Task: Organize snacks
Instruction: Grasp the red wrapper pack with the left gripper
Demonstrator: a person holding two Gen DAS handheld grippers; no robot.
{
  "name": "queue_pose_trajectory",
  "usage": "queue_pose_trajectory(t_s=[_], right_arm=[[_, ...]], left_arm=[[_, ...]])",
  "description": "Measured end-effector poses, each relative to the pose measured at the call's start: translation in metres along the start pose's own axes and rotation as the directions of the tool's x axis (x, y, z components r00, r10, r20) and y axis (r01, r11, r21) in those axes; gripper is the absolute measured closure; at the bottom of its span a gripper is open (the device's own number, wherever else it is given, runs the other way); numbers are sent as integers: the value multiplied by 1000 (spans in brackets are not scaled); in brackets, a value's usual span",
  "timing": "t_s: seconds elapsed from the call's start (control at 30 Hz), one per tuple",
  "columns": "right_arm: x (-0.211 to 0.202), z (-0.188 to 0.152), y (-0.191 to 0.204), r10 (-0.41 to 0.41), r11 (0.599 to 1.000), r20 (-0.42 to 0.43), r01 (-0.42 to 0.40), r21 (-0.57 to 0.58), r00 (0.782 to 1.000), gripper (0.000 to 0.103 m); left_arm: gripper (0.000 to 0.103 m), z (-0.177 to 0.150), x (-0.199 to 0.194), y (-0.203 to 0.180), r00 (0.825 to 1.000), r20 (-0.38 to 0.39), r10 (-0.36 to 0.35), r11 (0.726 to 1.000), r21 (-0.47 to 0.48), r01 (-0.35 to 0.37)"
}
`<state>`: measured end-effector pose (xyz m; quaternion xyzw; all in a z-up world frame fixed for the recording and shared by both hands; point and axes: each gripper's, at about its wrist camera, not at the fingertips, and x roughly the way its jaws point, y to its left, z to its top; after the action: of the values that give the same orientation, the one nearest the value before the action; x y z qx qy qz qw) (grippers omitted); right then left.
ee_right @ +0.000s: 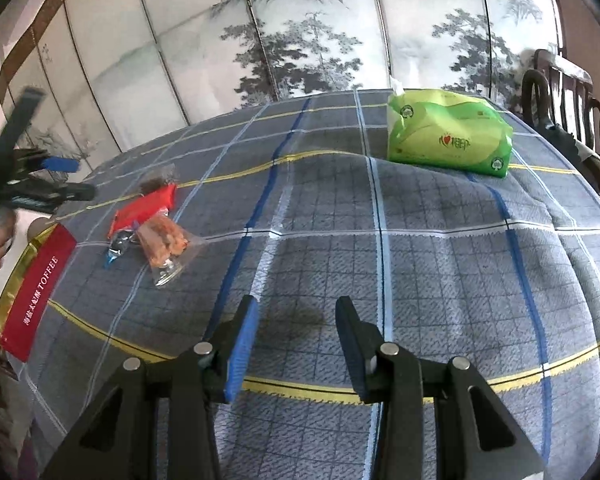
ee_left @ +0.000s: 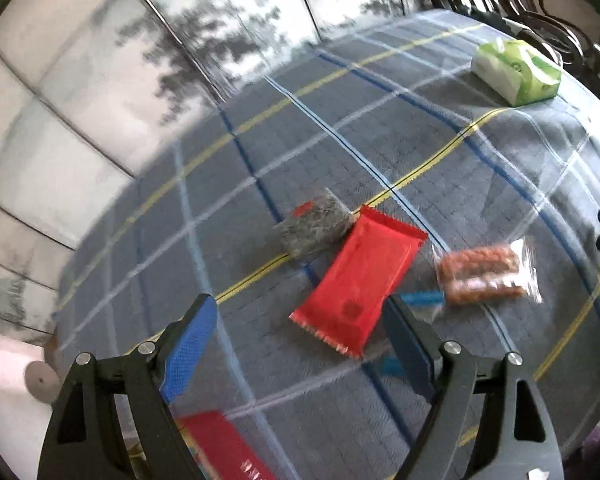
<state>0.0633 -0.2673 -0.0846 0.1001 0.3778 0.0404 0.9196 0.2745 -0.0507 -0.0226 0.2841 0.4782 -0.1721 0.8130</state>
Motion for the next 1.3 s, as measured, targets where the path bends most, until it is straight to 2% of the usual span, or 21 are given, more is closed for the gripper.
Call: queue_pose_trajectory(t_s=[0.07, 0.13, 0.17, 0.27, 0.47, 0.67, 0.73, 0.87, 0.93, 0.97, 1.03, 1.13, 1.17, 1.2, 1.23, 1.3], right_arm=[[-1, 0, -1, 8, 1000, 5, -8, 6, 1000, 62], [0, 0, -2, 14, 1000, 6, -14, 11, 1000, 62], [0, 0, -2, 18, 1000, 6, -18, 12, 1000, 62], [0, 0, -2, 24, 1000, 7, -24, 10, 1000, 62], [1, 0, -3, 31, 999, 4, -31, 16, 999, 62], [2, 1, -3, 34, 999, -2, -34, 17, 999, 62], [3, 1, -3, 34, 999, -7, -34, 20, 999, 62], [6, 2, -3, 38, 999, -16, -37, 24, 999, 62], [6, 3, -3, 37, 999, -17, -37, 25, 999, 62], [7, 3, -3, 38, 999, -17, -37, 25, 999, 62], [7, 3, -3, 38, 999, -19, -38, 24, 999, 62], [8, 3, -3, 37, 999, -21, -37, 26, 999, 62], [8, 3, -3, 37, 999, -22, -36, 28, 999, 62], [9, 3, -4, 37, 999, -23, -37, 30, 999, 62], [9, 4, -4, 38, 999, -26, -37, 31, 999, 62], [11, 4, -4, 38, 999, -29, -37, 33, 999, 62]], left_arm=[[30, 10, 16, 6, 996, -51, -68, 998, -18, 67], [34, 18, 31, 10, 994, -86, -68, 998, -24, 66], [34, 20, 35, 10, 992, -98, -73, 997, -22, 71], [34, 27, 47, 10, 980, -133, -151, 988, -6, 151], [33, 32, 66, 3, 966, -189, -178, 980, 54, 191], [31, 35, 77, 10, 949, -195, -249, 966, 26, 259], [26, 36, 79, 10, 936, -204, -287, 955, 21, 297], [25, 31, 79, 0, 921, -217, -324, 933, 85, 349], [25, 29, 81, -2, 927, -216, -306, 938, 95, 332], [25, 28, 84, -1, 925, -225, -307, 940, 81, 332], [27, 25, 89, 1, 905, -247, -346, 929, 47, 368], [31, 22, 88, -3, 920, -222, -322, 934, 83, 347], [36, 22, 88, -3, 921, -216, -325, 934, 80, 348], [40, 22, 87, -2, 925, -202, -323, 937, 67, 342], [49, 22, 84, -1, 927, -187, -325, 939, 50, 339], [54, 17, 81, 2, 932, -162, -325, 944, 3, 330]])
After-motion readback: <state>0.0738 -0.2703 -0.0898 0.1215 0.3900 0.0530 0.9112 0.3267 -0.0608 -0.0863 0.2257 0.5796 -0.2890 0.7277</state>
